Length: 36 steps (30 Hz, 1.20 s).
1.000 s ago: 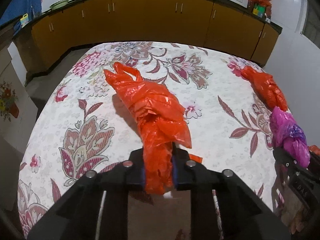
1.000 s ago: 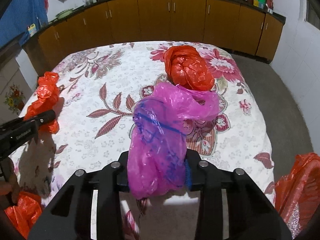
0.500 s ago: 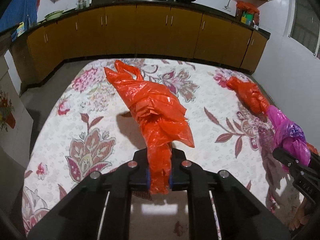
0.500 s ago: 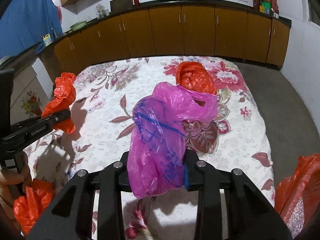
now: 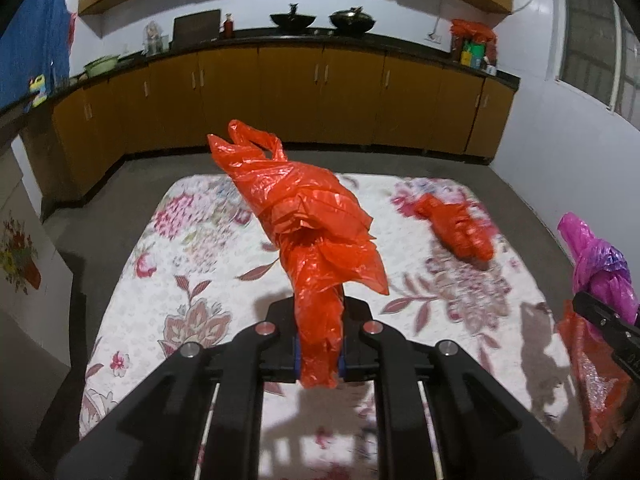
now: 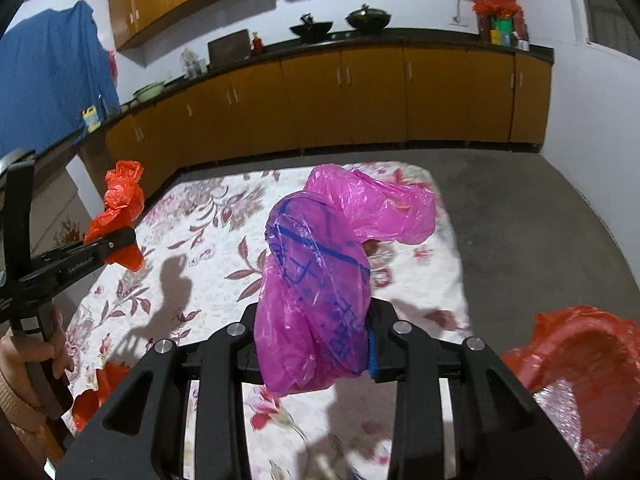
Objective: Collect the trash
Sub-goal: 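Carry the red and pink bags in both grippers over the red basket, then open both grippers to drop the bags into the red basket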
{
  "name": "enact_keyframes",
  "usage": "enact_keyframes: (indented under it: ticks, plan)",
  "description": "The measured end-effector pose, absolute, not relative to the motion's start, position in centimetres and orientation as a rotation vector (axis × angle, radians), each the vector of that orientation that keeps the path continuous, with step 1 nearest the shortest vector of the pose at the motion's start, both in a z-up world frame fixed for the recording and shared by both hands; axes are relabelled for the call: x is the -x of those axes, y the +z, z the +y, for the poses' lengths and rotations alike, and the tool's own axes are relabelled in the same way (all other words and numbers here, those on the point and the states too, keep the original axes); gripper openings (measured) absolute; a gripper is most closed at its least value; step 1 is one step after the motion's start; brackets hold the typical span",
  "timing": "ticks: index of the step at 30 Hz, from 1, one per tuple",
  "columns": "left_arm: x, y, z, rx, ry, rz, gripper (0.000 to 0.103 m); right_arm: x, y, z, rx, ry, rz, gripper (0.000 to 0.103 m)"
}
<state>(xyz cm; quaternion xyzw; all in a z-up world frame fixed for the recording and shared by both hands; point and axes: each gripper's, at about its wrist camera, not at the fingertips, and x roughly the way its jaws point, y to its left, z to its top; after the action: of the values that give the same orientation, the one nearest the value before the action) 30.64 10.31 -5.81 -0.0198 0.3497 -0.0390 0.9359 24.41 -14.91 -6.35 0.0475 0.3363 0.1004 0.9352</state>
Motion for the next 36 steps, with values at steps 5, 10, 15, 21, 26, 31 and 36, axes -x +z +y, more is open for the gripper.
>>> enact_keyframes:
  ticks: [5, 10, 15, 21, 26, 31, 36]
  plan:
    - [-29.1, -3.3, 7.1, 0.045, -0.171, 0.679, 0.013, -21.9, -4.7, -18.0, -0.108, 0.141, 0.655, 0.034]
    - [-26.6, -1.6, 2.4, 0.022, -0.296, 0.659, 0.013, -18.4, -3.4, -22.0, -0.126, 0.056, 0.630, 0.034]
    - [-23.7, -1.1, -3.9, 0.019, -0.473, 0.670, 0.013, -14.5, -2.6, -26.2, -0.140, -0.034, 0.615, 0.034]
    - [-20.5, -2.2, -12.2, -0.020, -0.675, 0.713, 0.013, -11.1, -2.5, -31.1, -0.201, -0.134, 0.622, 0.034]
    - [-18.7, -4.0, -17.7, -0.050, -0.782, 0.762, 0.013, -9.9, -2.8, -32.9, -0.240, -0.163, 0.627, 0.035]
    - [-18.4, -6.3, -20.7, -0.083, -0.824, 0.818, 0.018, -9.7, -3.5, -34.5, -0.316, -0.149, 0.643, 0.050]
    - [-19.0, -8.1, -21.8, -0.077, -0.830, 0.872, 0.043, -9.3, -4.2, -35.7, -0.362, -0.145, 0.647, 0.067]
